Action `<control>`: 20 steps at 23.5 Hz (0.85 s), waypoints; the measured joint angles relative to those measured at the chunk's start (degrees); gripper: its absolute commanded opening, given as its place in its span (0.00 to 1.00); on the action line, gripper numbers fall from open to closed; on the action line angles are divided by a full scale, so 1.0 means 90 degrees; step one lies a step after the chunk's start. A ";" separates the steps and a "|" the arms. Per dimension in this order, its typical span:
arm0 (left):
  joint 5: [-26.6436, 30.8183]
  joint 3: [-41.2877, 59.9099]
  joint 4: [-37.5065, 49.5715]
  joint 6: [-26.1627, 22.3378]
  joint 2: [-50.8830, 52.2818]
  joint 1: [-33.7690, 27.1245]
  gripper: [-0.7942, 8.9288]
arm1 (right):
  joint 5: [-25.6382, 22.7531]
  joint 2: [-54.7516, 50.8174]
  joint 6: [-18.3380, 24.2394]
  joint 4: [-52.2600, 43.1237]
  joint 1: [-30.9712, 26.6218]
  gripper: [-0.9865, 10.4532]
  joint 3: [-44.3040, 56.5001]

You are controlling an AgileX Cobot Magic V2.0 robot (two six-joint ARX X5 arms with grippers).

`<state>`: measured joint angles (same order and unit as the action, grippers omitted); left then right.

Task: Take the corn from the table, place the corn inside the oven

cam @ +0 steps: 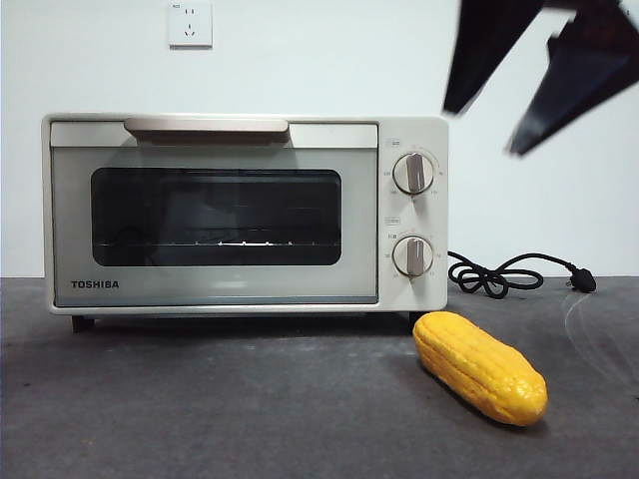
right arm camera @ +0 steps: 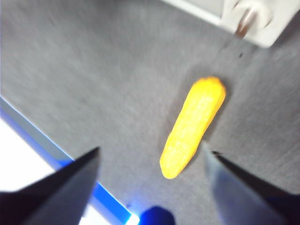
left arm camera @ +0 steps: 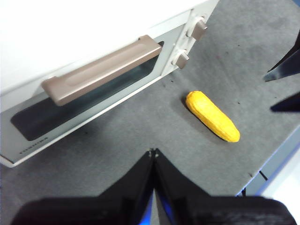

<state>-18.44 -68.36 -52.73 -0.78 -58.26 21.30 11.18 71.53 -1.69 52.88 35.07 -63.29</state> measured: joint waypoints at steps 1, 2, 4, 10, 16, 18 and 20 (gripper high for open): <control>0.0053 0.0000 -0.0002 0.0002 0.0000 0.0000 0.08 | -0.0148 0.0185 -0.0002 0.0000 0.0083 0.48 0.0000; 0.0061 0.0000 -0.0002 0.0019 0.0000 0.0000 0.08 | -0.0226 0.0369 -0.0002 -0.0002 0.0143 0.48 0.0000; 0.0075 0.0000 -0.0005 0.0036 0.0000 0.0000 0.08 | -0.0265 0.0699 -0.0002 -0.0002 0.0185 0.48 0.0000; 0.0087 0.0000 -0.0012 0.0039 0.0000 0.0000 0.08 | -0.0602 0.1518 -0.0002 -0.0216 0.0182 0.48 -0.0002; 0.0090 0.0000 -0.0046 0.0039 0.0000 0.0000 0.08 | -0.0602 0.2125 -0.0002 -0.0721 0.0185 0.47 -0.0002; 0.0092 0.0000 -0.0046 0.0039 0.0000 0.0000 0.08 | -0.0605 0.2331 -0.0002 -0.0777 0.0185 0.47 -0.0002; 0.0092 0.0000 -0.0046 0.0039 0.0000 0.0000 0.08 | -0.0605 0.2521 -0.0002 -0.0874 0.0185 0.47 -0.0002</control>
<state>-17.61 -68.36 -53.15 -0.43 -58.26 21.30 5.74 94.21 -1.72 45.01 36.73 -63.31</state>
